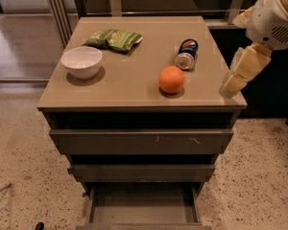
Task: Place orange into bottom drawer
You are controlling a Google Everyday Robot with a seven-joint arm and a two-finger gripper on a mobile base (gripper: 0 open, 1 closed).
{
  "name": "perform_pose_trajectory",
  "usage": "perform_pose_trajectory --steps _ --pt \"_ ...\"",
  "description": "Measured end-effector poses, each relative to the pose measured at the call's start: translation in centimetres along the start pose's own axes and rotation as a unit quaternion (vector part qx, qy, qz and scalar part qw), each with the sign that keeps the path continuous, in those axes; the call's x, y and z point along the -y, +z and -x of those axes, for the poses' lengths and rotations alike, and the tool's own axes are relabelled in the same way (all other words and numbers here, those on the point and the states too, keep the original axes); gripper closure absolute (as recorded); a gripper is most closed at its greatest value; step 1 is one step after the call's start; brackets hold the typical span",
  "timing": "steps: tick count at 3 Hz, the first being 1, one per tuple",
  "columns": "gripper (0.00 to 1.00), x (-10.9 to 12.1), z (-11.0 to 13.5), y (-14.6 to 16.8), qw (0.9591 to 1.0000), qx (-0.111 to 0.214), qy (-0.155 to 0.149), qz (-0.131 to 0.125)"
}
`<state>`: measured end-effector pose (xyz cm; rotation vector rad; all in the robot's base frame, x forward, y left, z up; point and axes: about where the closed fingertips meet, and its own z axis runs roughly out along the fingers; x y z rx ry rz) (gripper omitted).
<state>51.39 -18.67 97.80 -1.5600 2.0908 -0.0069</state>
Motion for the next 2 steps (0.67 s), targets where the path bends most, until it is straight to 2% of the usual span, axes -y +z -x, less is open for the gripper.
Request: perform_pose_trajectory --steps 1,2 --pt "0.0 3.2 3.2 3.5 0.9984 0.055 0.015 0.005" --pt "0.0 4.2 5.4 7.6 0.9931 0.103 0.037 0.042"
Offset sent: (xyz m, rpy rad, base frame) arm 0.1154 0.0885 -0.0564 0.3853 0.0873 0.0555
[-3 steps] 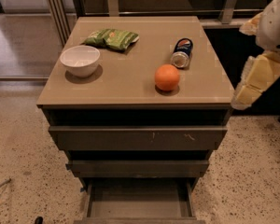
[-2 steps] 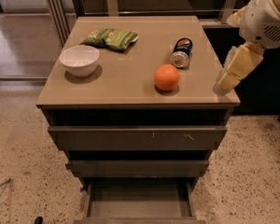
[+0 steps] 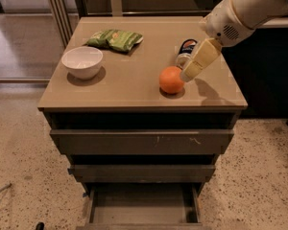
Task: Place orange into bottom drawer
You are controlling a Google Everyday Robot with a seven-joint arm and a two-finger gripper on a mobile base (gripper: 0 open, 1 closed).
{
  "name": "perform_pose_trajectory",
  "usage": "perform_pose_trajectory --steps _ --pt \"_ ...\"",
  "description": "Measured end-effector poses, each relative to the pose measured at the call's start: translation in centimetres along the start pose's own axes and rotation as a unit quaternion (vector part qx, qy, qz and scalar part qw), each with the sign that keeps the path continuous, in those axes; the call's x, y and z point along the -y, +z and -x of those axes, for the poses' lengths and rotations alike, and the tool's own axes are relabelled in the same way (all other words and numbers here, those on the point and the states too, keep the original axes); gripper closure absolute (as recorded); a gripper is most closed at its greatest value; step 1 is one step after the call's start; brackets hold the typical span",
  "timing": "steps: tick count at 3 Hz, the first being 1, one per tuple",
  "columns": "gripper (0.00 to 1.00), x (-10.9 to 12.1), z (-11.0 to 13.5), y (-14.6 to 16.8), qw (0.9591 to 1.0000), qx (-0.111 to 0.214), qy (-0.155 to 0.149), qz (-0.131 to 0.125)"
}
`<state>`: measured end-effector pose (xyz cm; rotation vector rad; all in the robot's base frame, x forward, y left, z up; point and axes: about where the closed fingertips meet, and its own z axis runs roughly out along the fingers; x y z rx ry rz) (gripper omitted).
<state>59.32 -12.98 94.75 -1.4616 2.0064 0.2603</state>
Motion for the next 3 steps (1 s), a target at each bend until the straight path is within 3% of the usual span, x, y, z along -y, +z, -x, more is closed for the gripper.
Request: perform_pose_trajectory --steps 1,3 --pt "0.0 0.2 0.1 1.2 0.9999 0.01 0.007 0.012" --pt "0.0 -0.8 -1.9 3.4 0.9995 -0.006 0.008 0.031"
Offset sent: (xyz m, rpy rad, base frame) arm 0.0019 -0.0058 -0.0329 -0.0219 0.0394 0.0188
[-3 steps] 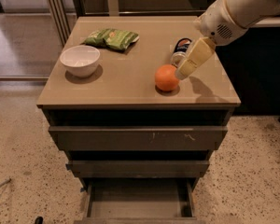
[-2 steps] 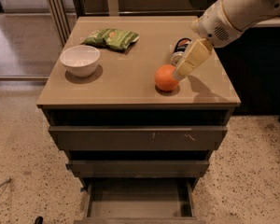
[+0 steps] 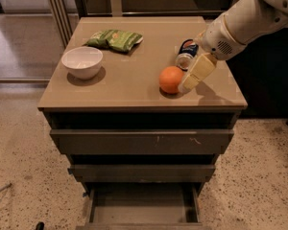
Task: Place orange into bottom drawer
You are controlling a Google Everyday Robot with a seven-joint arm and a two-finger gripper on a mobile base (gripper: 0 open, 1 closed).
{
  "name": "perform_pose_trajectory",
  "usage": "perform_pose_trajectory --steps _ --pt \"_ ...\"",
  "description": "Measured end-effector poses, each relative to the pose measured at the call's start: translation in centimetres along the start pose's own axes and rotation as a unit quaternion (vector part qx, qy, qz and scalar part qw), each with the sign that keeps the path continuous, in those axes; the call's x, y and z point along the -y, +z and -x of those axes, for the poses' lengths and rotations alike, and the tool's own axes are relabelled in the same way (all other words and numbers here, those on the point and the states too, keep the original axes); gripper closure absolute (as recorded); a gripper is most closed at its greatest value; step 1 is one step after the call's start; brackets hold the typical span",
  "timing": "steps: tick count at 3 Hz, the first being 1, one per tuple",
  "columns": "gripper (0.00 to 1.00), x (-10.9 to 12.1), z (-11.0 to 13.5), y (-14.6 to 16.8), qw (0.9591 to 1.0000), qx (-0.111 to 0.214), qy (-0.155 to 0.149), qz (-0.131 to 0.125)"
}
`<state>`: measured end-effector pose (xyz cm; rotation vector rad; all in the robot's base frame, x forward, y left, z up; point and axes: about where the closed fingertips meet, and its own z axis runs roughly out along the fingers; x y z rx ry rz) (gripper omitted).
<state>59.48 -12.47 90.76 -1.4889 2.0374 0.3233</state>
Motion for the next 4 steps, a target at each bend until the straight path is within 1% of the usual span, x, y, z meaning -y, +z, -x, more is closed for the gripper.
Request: perform_pose_trajectory --steps 1,2,3,4 --pt "0.0 -0.8 -0.7 2.3 0.9998 0.003 0.007 0.016" --pt "0.0 -1.0 -1.1 3.7 0.9997 0.009 0.012 0.017" --pt "0.0 -0.9 -1.2 5.0 0.9997 0.015 0.013 0.013" --pt "0.0 -0.4 -1.3 6.3 0.9997 0.02 0.011 0.001"
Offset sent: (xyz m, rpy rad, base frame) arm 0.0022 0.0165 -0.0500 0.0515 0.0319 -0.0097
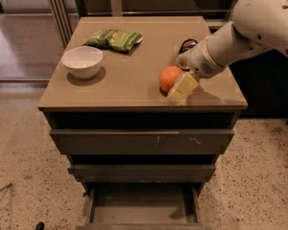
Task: Place orange into bottom drawer
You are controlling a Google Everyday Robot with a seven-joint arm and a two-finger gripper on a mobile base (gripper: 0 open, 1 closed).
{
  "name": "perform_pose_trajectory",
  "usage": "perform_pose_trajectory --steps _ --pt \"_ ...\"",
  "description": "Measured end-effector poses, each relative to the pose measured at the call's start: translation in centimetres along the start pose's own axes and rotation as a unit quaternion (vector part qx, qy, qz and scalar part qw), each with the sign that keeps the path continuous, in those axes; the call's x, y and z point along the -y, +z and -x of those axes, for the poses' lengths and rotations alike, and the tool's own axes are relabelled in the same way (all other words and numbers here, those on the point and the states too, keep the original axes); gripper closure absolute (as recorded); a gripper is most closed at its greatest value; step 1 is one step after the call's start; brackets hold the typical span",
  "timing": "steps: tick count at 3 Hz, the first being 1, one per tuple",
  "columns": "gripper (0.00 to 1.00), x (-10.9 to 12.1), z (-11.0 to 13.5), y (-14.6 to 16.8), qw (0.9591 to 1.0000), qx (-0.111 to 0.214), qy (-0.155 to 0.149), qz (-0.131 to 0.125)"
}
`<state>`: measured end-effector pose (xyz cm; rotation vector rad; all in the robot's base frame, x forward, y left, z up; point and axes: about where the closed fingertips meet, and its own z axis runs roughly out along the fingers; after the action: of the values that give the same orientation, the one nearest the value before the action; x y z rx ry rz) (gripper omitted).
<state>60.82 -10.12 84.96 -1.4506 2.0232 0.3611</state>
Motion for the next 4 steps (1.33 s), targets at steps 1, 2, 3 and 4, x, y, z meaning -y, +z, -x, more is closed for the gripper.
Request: perform_pose_trajectory --steps 1,2,3,4 --pt "0.0 0.5 0.0 1.2 1.0 0.004 -0.001 -0.009" --pt "0.13 0.9 -0.4 2.4 0.9999 0.002 0.004 -0.01" --pt "0.36 0.9 -0.4 2.5 0.9999 0.002 0.004 -0.01" --pt "0.59 0.9 -0.4 2.5 0.9999 0.002 0.004 -0.01"
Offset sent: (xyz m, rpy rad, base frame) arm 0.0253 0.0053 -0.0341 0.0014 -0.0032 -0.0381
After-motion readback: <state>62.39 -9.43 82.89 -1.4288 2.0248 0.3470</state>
